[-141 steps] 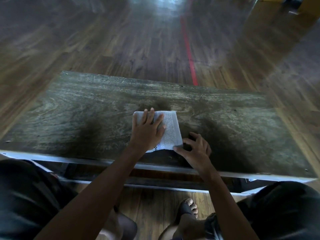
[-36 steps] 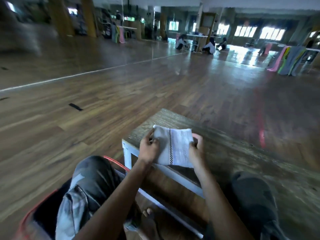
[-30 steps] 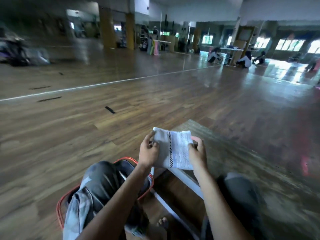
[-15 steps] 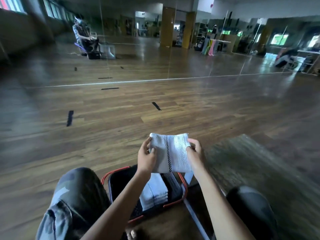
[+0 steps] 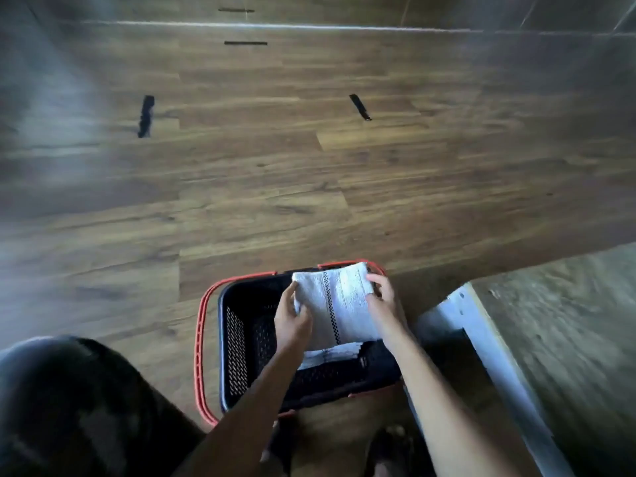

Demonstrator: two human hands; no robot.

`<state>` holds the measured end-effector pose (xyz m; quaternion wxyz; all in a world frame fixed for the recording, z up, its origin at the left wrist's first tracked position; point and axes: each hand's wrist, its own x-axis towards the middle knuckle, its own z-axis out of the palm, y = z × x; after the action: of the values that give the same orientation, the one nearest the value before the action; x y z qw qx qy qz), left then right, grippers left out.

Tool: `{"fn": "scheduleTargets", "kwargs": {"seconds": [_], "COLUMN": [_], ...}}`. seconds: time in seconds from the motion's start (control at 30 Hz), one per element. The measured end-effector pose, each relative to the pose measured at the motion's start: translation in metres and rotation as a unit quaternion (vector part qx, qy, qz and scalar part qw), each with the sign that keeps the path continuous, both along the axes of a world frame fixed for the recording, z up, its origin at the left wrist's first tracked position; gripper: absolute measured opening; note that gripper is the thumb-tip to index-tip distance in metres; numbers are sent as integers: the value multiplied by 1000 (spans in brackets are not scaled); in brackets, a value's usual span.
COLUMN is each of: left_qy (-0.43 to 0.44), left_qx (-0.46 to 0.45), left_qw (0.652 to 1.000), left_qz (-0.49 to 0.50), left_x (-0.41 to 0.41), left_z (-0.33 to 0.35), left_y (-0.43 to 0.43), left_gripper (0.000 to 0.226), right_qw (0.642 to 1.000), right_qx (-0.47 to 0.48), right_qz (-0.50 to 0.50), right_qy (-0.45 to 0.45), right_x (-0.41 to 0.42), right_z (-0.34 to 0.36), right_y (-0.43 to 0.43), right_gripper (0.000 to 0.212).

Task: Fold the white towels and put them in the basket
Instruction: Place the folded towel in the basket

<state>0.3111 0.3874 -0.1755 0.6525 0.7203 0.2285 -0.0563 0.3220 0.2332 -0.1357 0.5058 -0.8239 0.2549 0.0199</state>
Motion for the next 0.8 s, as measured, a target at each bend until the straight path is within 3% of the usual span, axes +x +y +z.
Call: {"fn": "scheduleTargets", "kwargs": {"seconds": [0.33, 0.57, 0.7, 0.8], "left_qy": [38, -1, -32, -76], "left_qx": [40, 150, 176, 217], "left_qw": [998, 986, 979, 965], "left_qz": [1, -74, -99, -129], "left_x": [24, 18, 17, 15], "left_z": [-105, -131, -135, -139], "left_y": [4, 10, 11, 13], "left_gripper": [48, 50, 51, 55], "right_qw": [995, 997, 983, 917], "right_qx": [40, -8, -155, -359], "right_qz": [38, 79, 95, 170], "right_qy": [77, 13, -15, -24], "right_x": [33, 29, 26, 25], "right_z": [-123, -153, -146, -146], "right_y": [-1, -1, 6, 16], "right_gripper": [44, 44, 44, 58]}}
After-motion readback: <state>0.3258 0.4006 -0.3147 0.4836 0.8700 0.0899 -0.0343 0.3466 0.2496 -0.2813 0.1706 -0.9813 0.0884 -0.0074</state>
